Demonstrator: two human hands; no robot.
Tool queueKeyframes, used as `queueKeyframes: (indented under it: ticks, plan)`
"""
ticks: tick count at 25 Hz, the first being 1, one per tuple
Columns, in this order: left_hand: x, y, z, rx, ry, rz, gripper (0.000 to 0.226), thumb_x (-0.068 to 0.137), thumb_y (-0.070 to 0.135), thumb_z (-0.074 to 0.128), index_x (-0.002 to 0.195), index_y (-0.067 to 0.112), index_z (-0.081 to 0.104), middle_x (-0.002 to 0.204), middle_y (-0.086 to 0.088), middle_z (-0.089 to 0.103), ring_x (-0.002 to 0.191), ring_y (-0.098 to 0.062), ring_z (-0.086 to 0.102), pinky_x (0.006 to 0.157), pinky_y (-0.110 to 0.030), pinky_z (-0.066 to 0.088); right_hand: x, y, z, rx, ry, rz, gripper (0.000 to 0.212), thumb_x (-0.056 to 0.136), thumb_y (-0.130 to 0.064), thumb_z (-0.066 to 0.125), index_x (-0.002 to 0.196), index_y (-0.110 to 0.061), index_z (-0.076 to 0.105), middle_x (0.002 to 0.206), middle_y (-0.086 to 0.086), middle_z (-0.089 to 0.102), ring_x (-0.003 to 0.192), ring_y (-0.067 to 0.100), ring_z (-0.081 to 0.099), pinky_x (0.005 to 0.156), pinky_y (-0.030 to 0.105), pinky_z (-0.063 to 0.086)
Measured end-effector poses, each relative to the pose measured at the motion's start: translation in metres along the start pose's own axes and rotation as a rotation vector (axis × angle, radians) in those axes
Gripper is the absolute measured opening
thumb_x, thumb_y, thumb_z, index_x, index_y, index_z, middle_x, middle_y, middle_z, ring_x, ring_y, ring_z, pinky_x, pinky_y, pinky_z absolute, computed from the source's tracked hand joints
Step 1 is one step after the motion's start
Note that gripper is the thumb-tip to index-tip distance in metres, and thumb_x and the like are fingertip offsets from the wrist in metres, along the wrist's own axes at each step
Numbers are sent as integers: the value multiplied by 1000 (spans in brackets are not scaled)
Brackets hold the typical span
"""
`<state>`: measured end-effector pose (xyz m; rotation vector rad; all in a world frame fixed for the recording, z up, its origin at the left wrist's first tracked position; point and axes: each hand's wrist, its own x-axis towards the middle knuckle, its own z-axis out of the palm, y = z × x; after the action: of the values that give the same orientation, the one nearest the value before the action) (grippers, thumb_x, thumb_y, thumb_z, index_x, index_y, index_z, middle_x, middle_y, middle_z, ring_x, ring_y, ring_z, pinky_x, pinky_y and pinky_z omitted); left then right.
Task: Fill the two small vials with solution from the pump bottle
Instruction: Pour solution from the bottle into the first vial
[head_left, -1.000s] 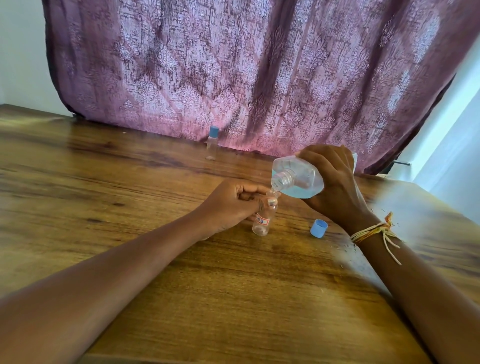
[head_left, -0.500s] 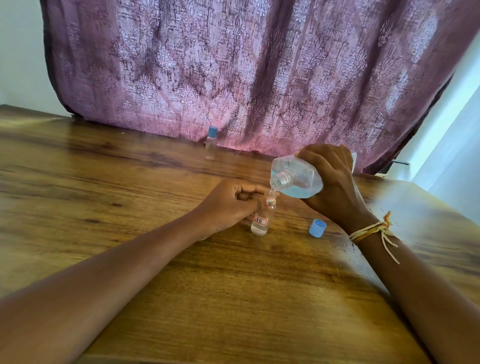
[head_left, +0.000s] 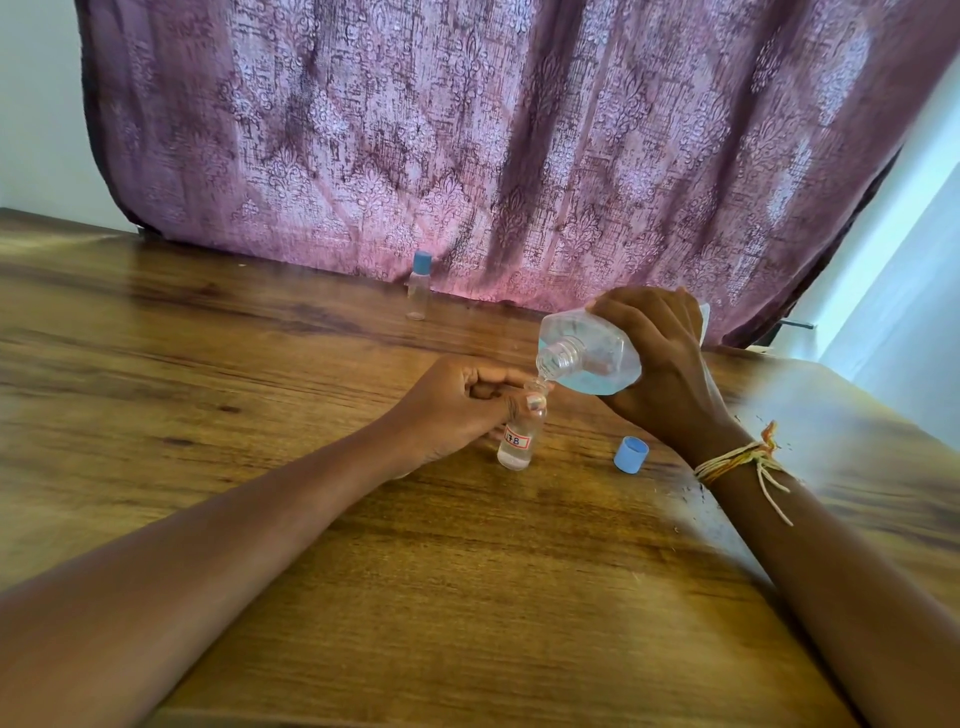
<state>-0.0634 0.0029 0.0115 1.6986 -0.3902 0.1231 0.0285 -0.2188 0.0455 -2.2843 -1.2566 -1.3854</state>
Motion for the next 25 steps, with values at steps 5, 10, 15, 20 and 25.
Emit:
queueKeyframes:
  ticks: [5, 10, 15, 20, 25]
  plan:
    - [0, 1, 1, -1, 5, -6, 23, 87, 14, 68, 110, 13, 71, 98, -8, 77, 77, -11, 72, 65, -24, 59, 0, 2, 0, -10, -2, -5, 49, 74, -29, 82, 111, -2, 65, 113, 17, 64, 103, 39, 58, 88, 64, 41]
    - [1, 1, 0, 10, -3, -14, 27, 87, 15, 67, 113, 11, 70, 102, -12, 76, 83, -19, 72, 70, -28, 60, -1, 3, 2, 1, -5, 0, 49, 76, -32, 80, 112, -3, 64, 113, 17, 64, 104, 38, 58, 89, 63, 40]
    - [1, 1, 0, 17, 9, -27, 25, 87, 15, 67, 111, 12, 71, 102, -12, 76, 84, -22, 71, 72, -32, 60, 0, 3, 1, 4, 8, -15, 48, 76, -33, 80, 112, -5, 63, 112, 17, 64, 103, 38, 58, 88, 61, 41]
    - [1, 0, 0, 33, 10, -22, 30, 87, 13, 67, 116, 7, 68, 105, -14, 75, 91, -33, 72, 78, -42, 59, 0, 2, 1, 12, 3, -7, 49, 76, -33, 79, 113, -5, 63, 113, 16, 64, 104, 38, 58, 89, 61, 40]
    - [1, 0, -1, 33, -2, -6, 28, 88, 12, 66, 116, 8, 69, 104, -12, 75, 85, -19, 72, 71, -33, 60, 0, 2, 1, 12, -9, -7, 50, 75, -33, 80, 113, -6, 62, 114, 16, 63, 104, 38, 58, 89, 62, 40]
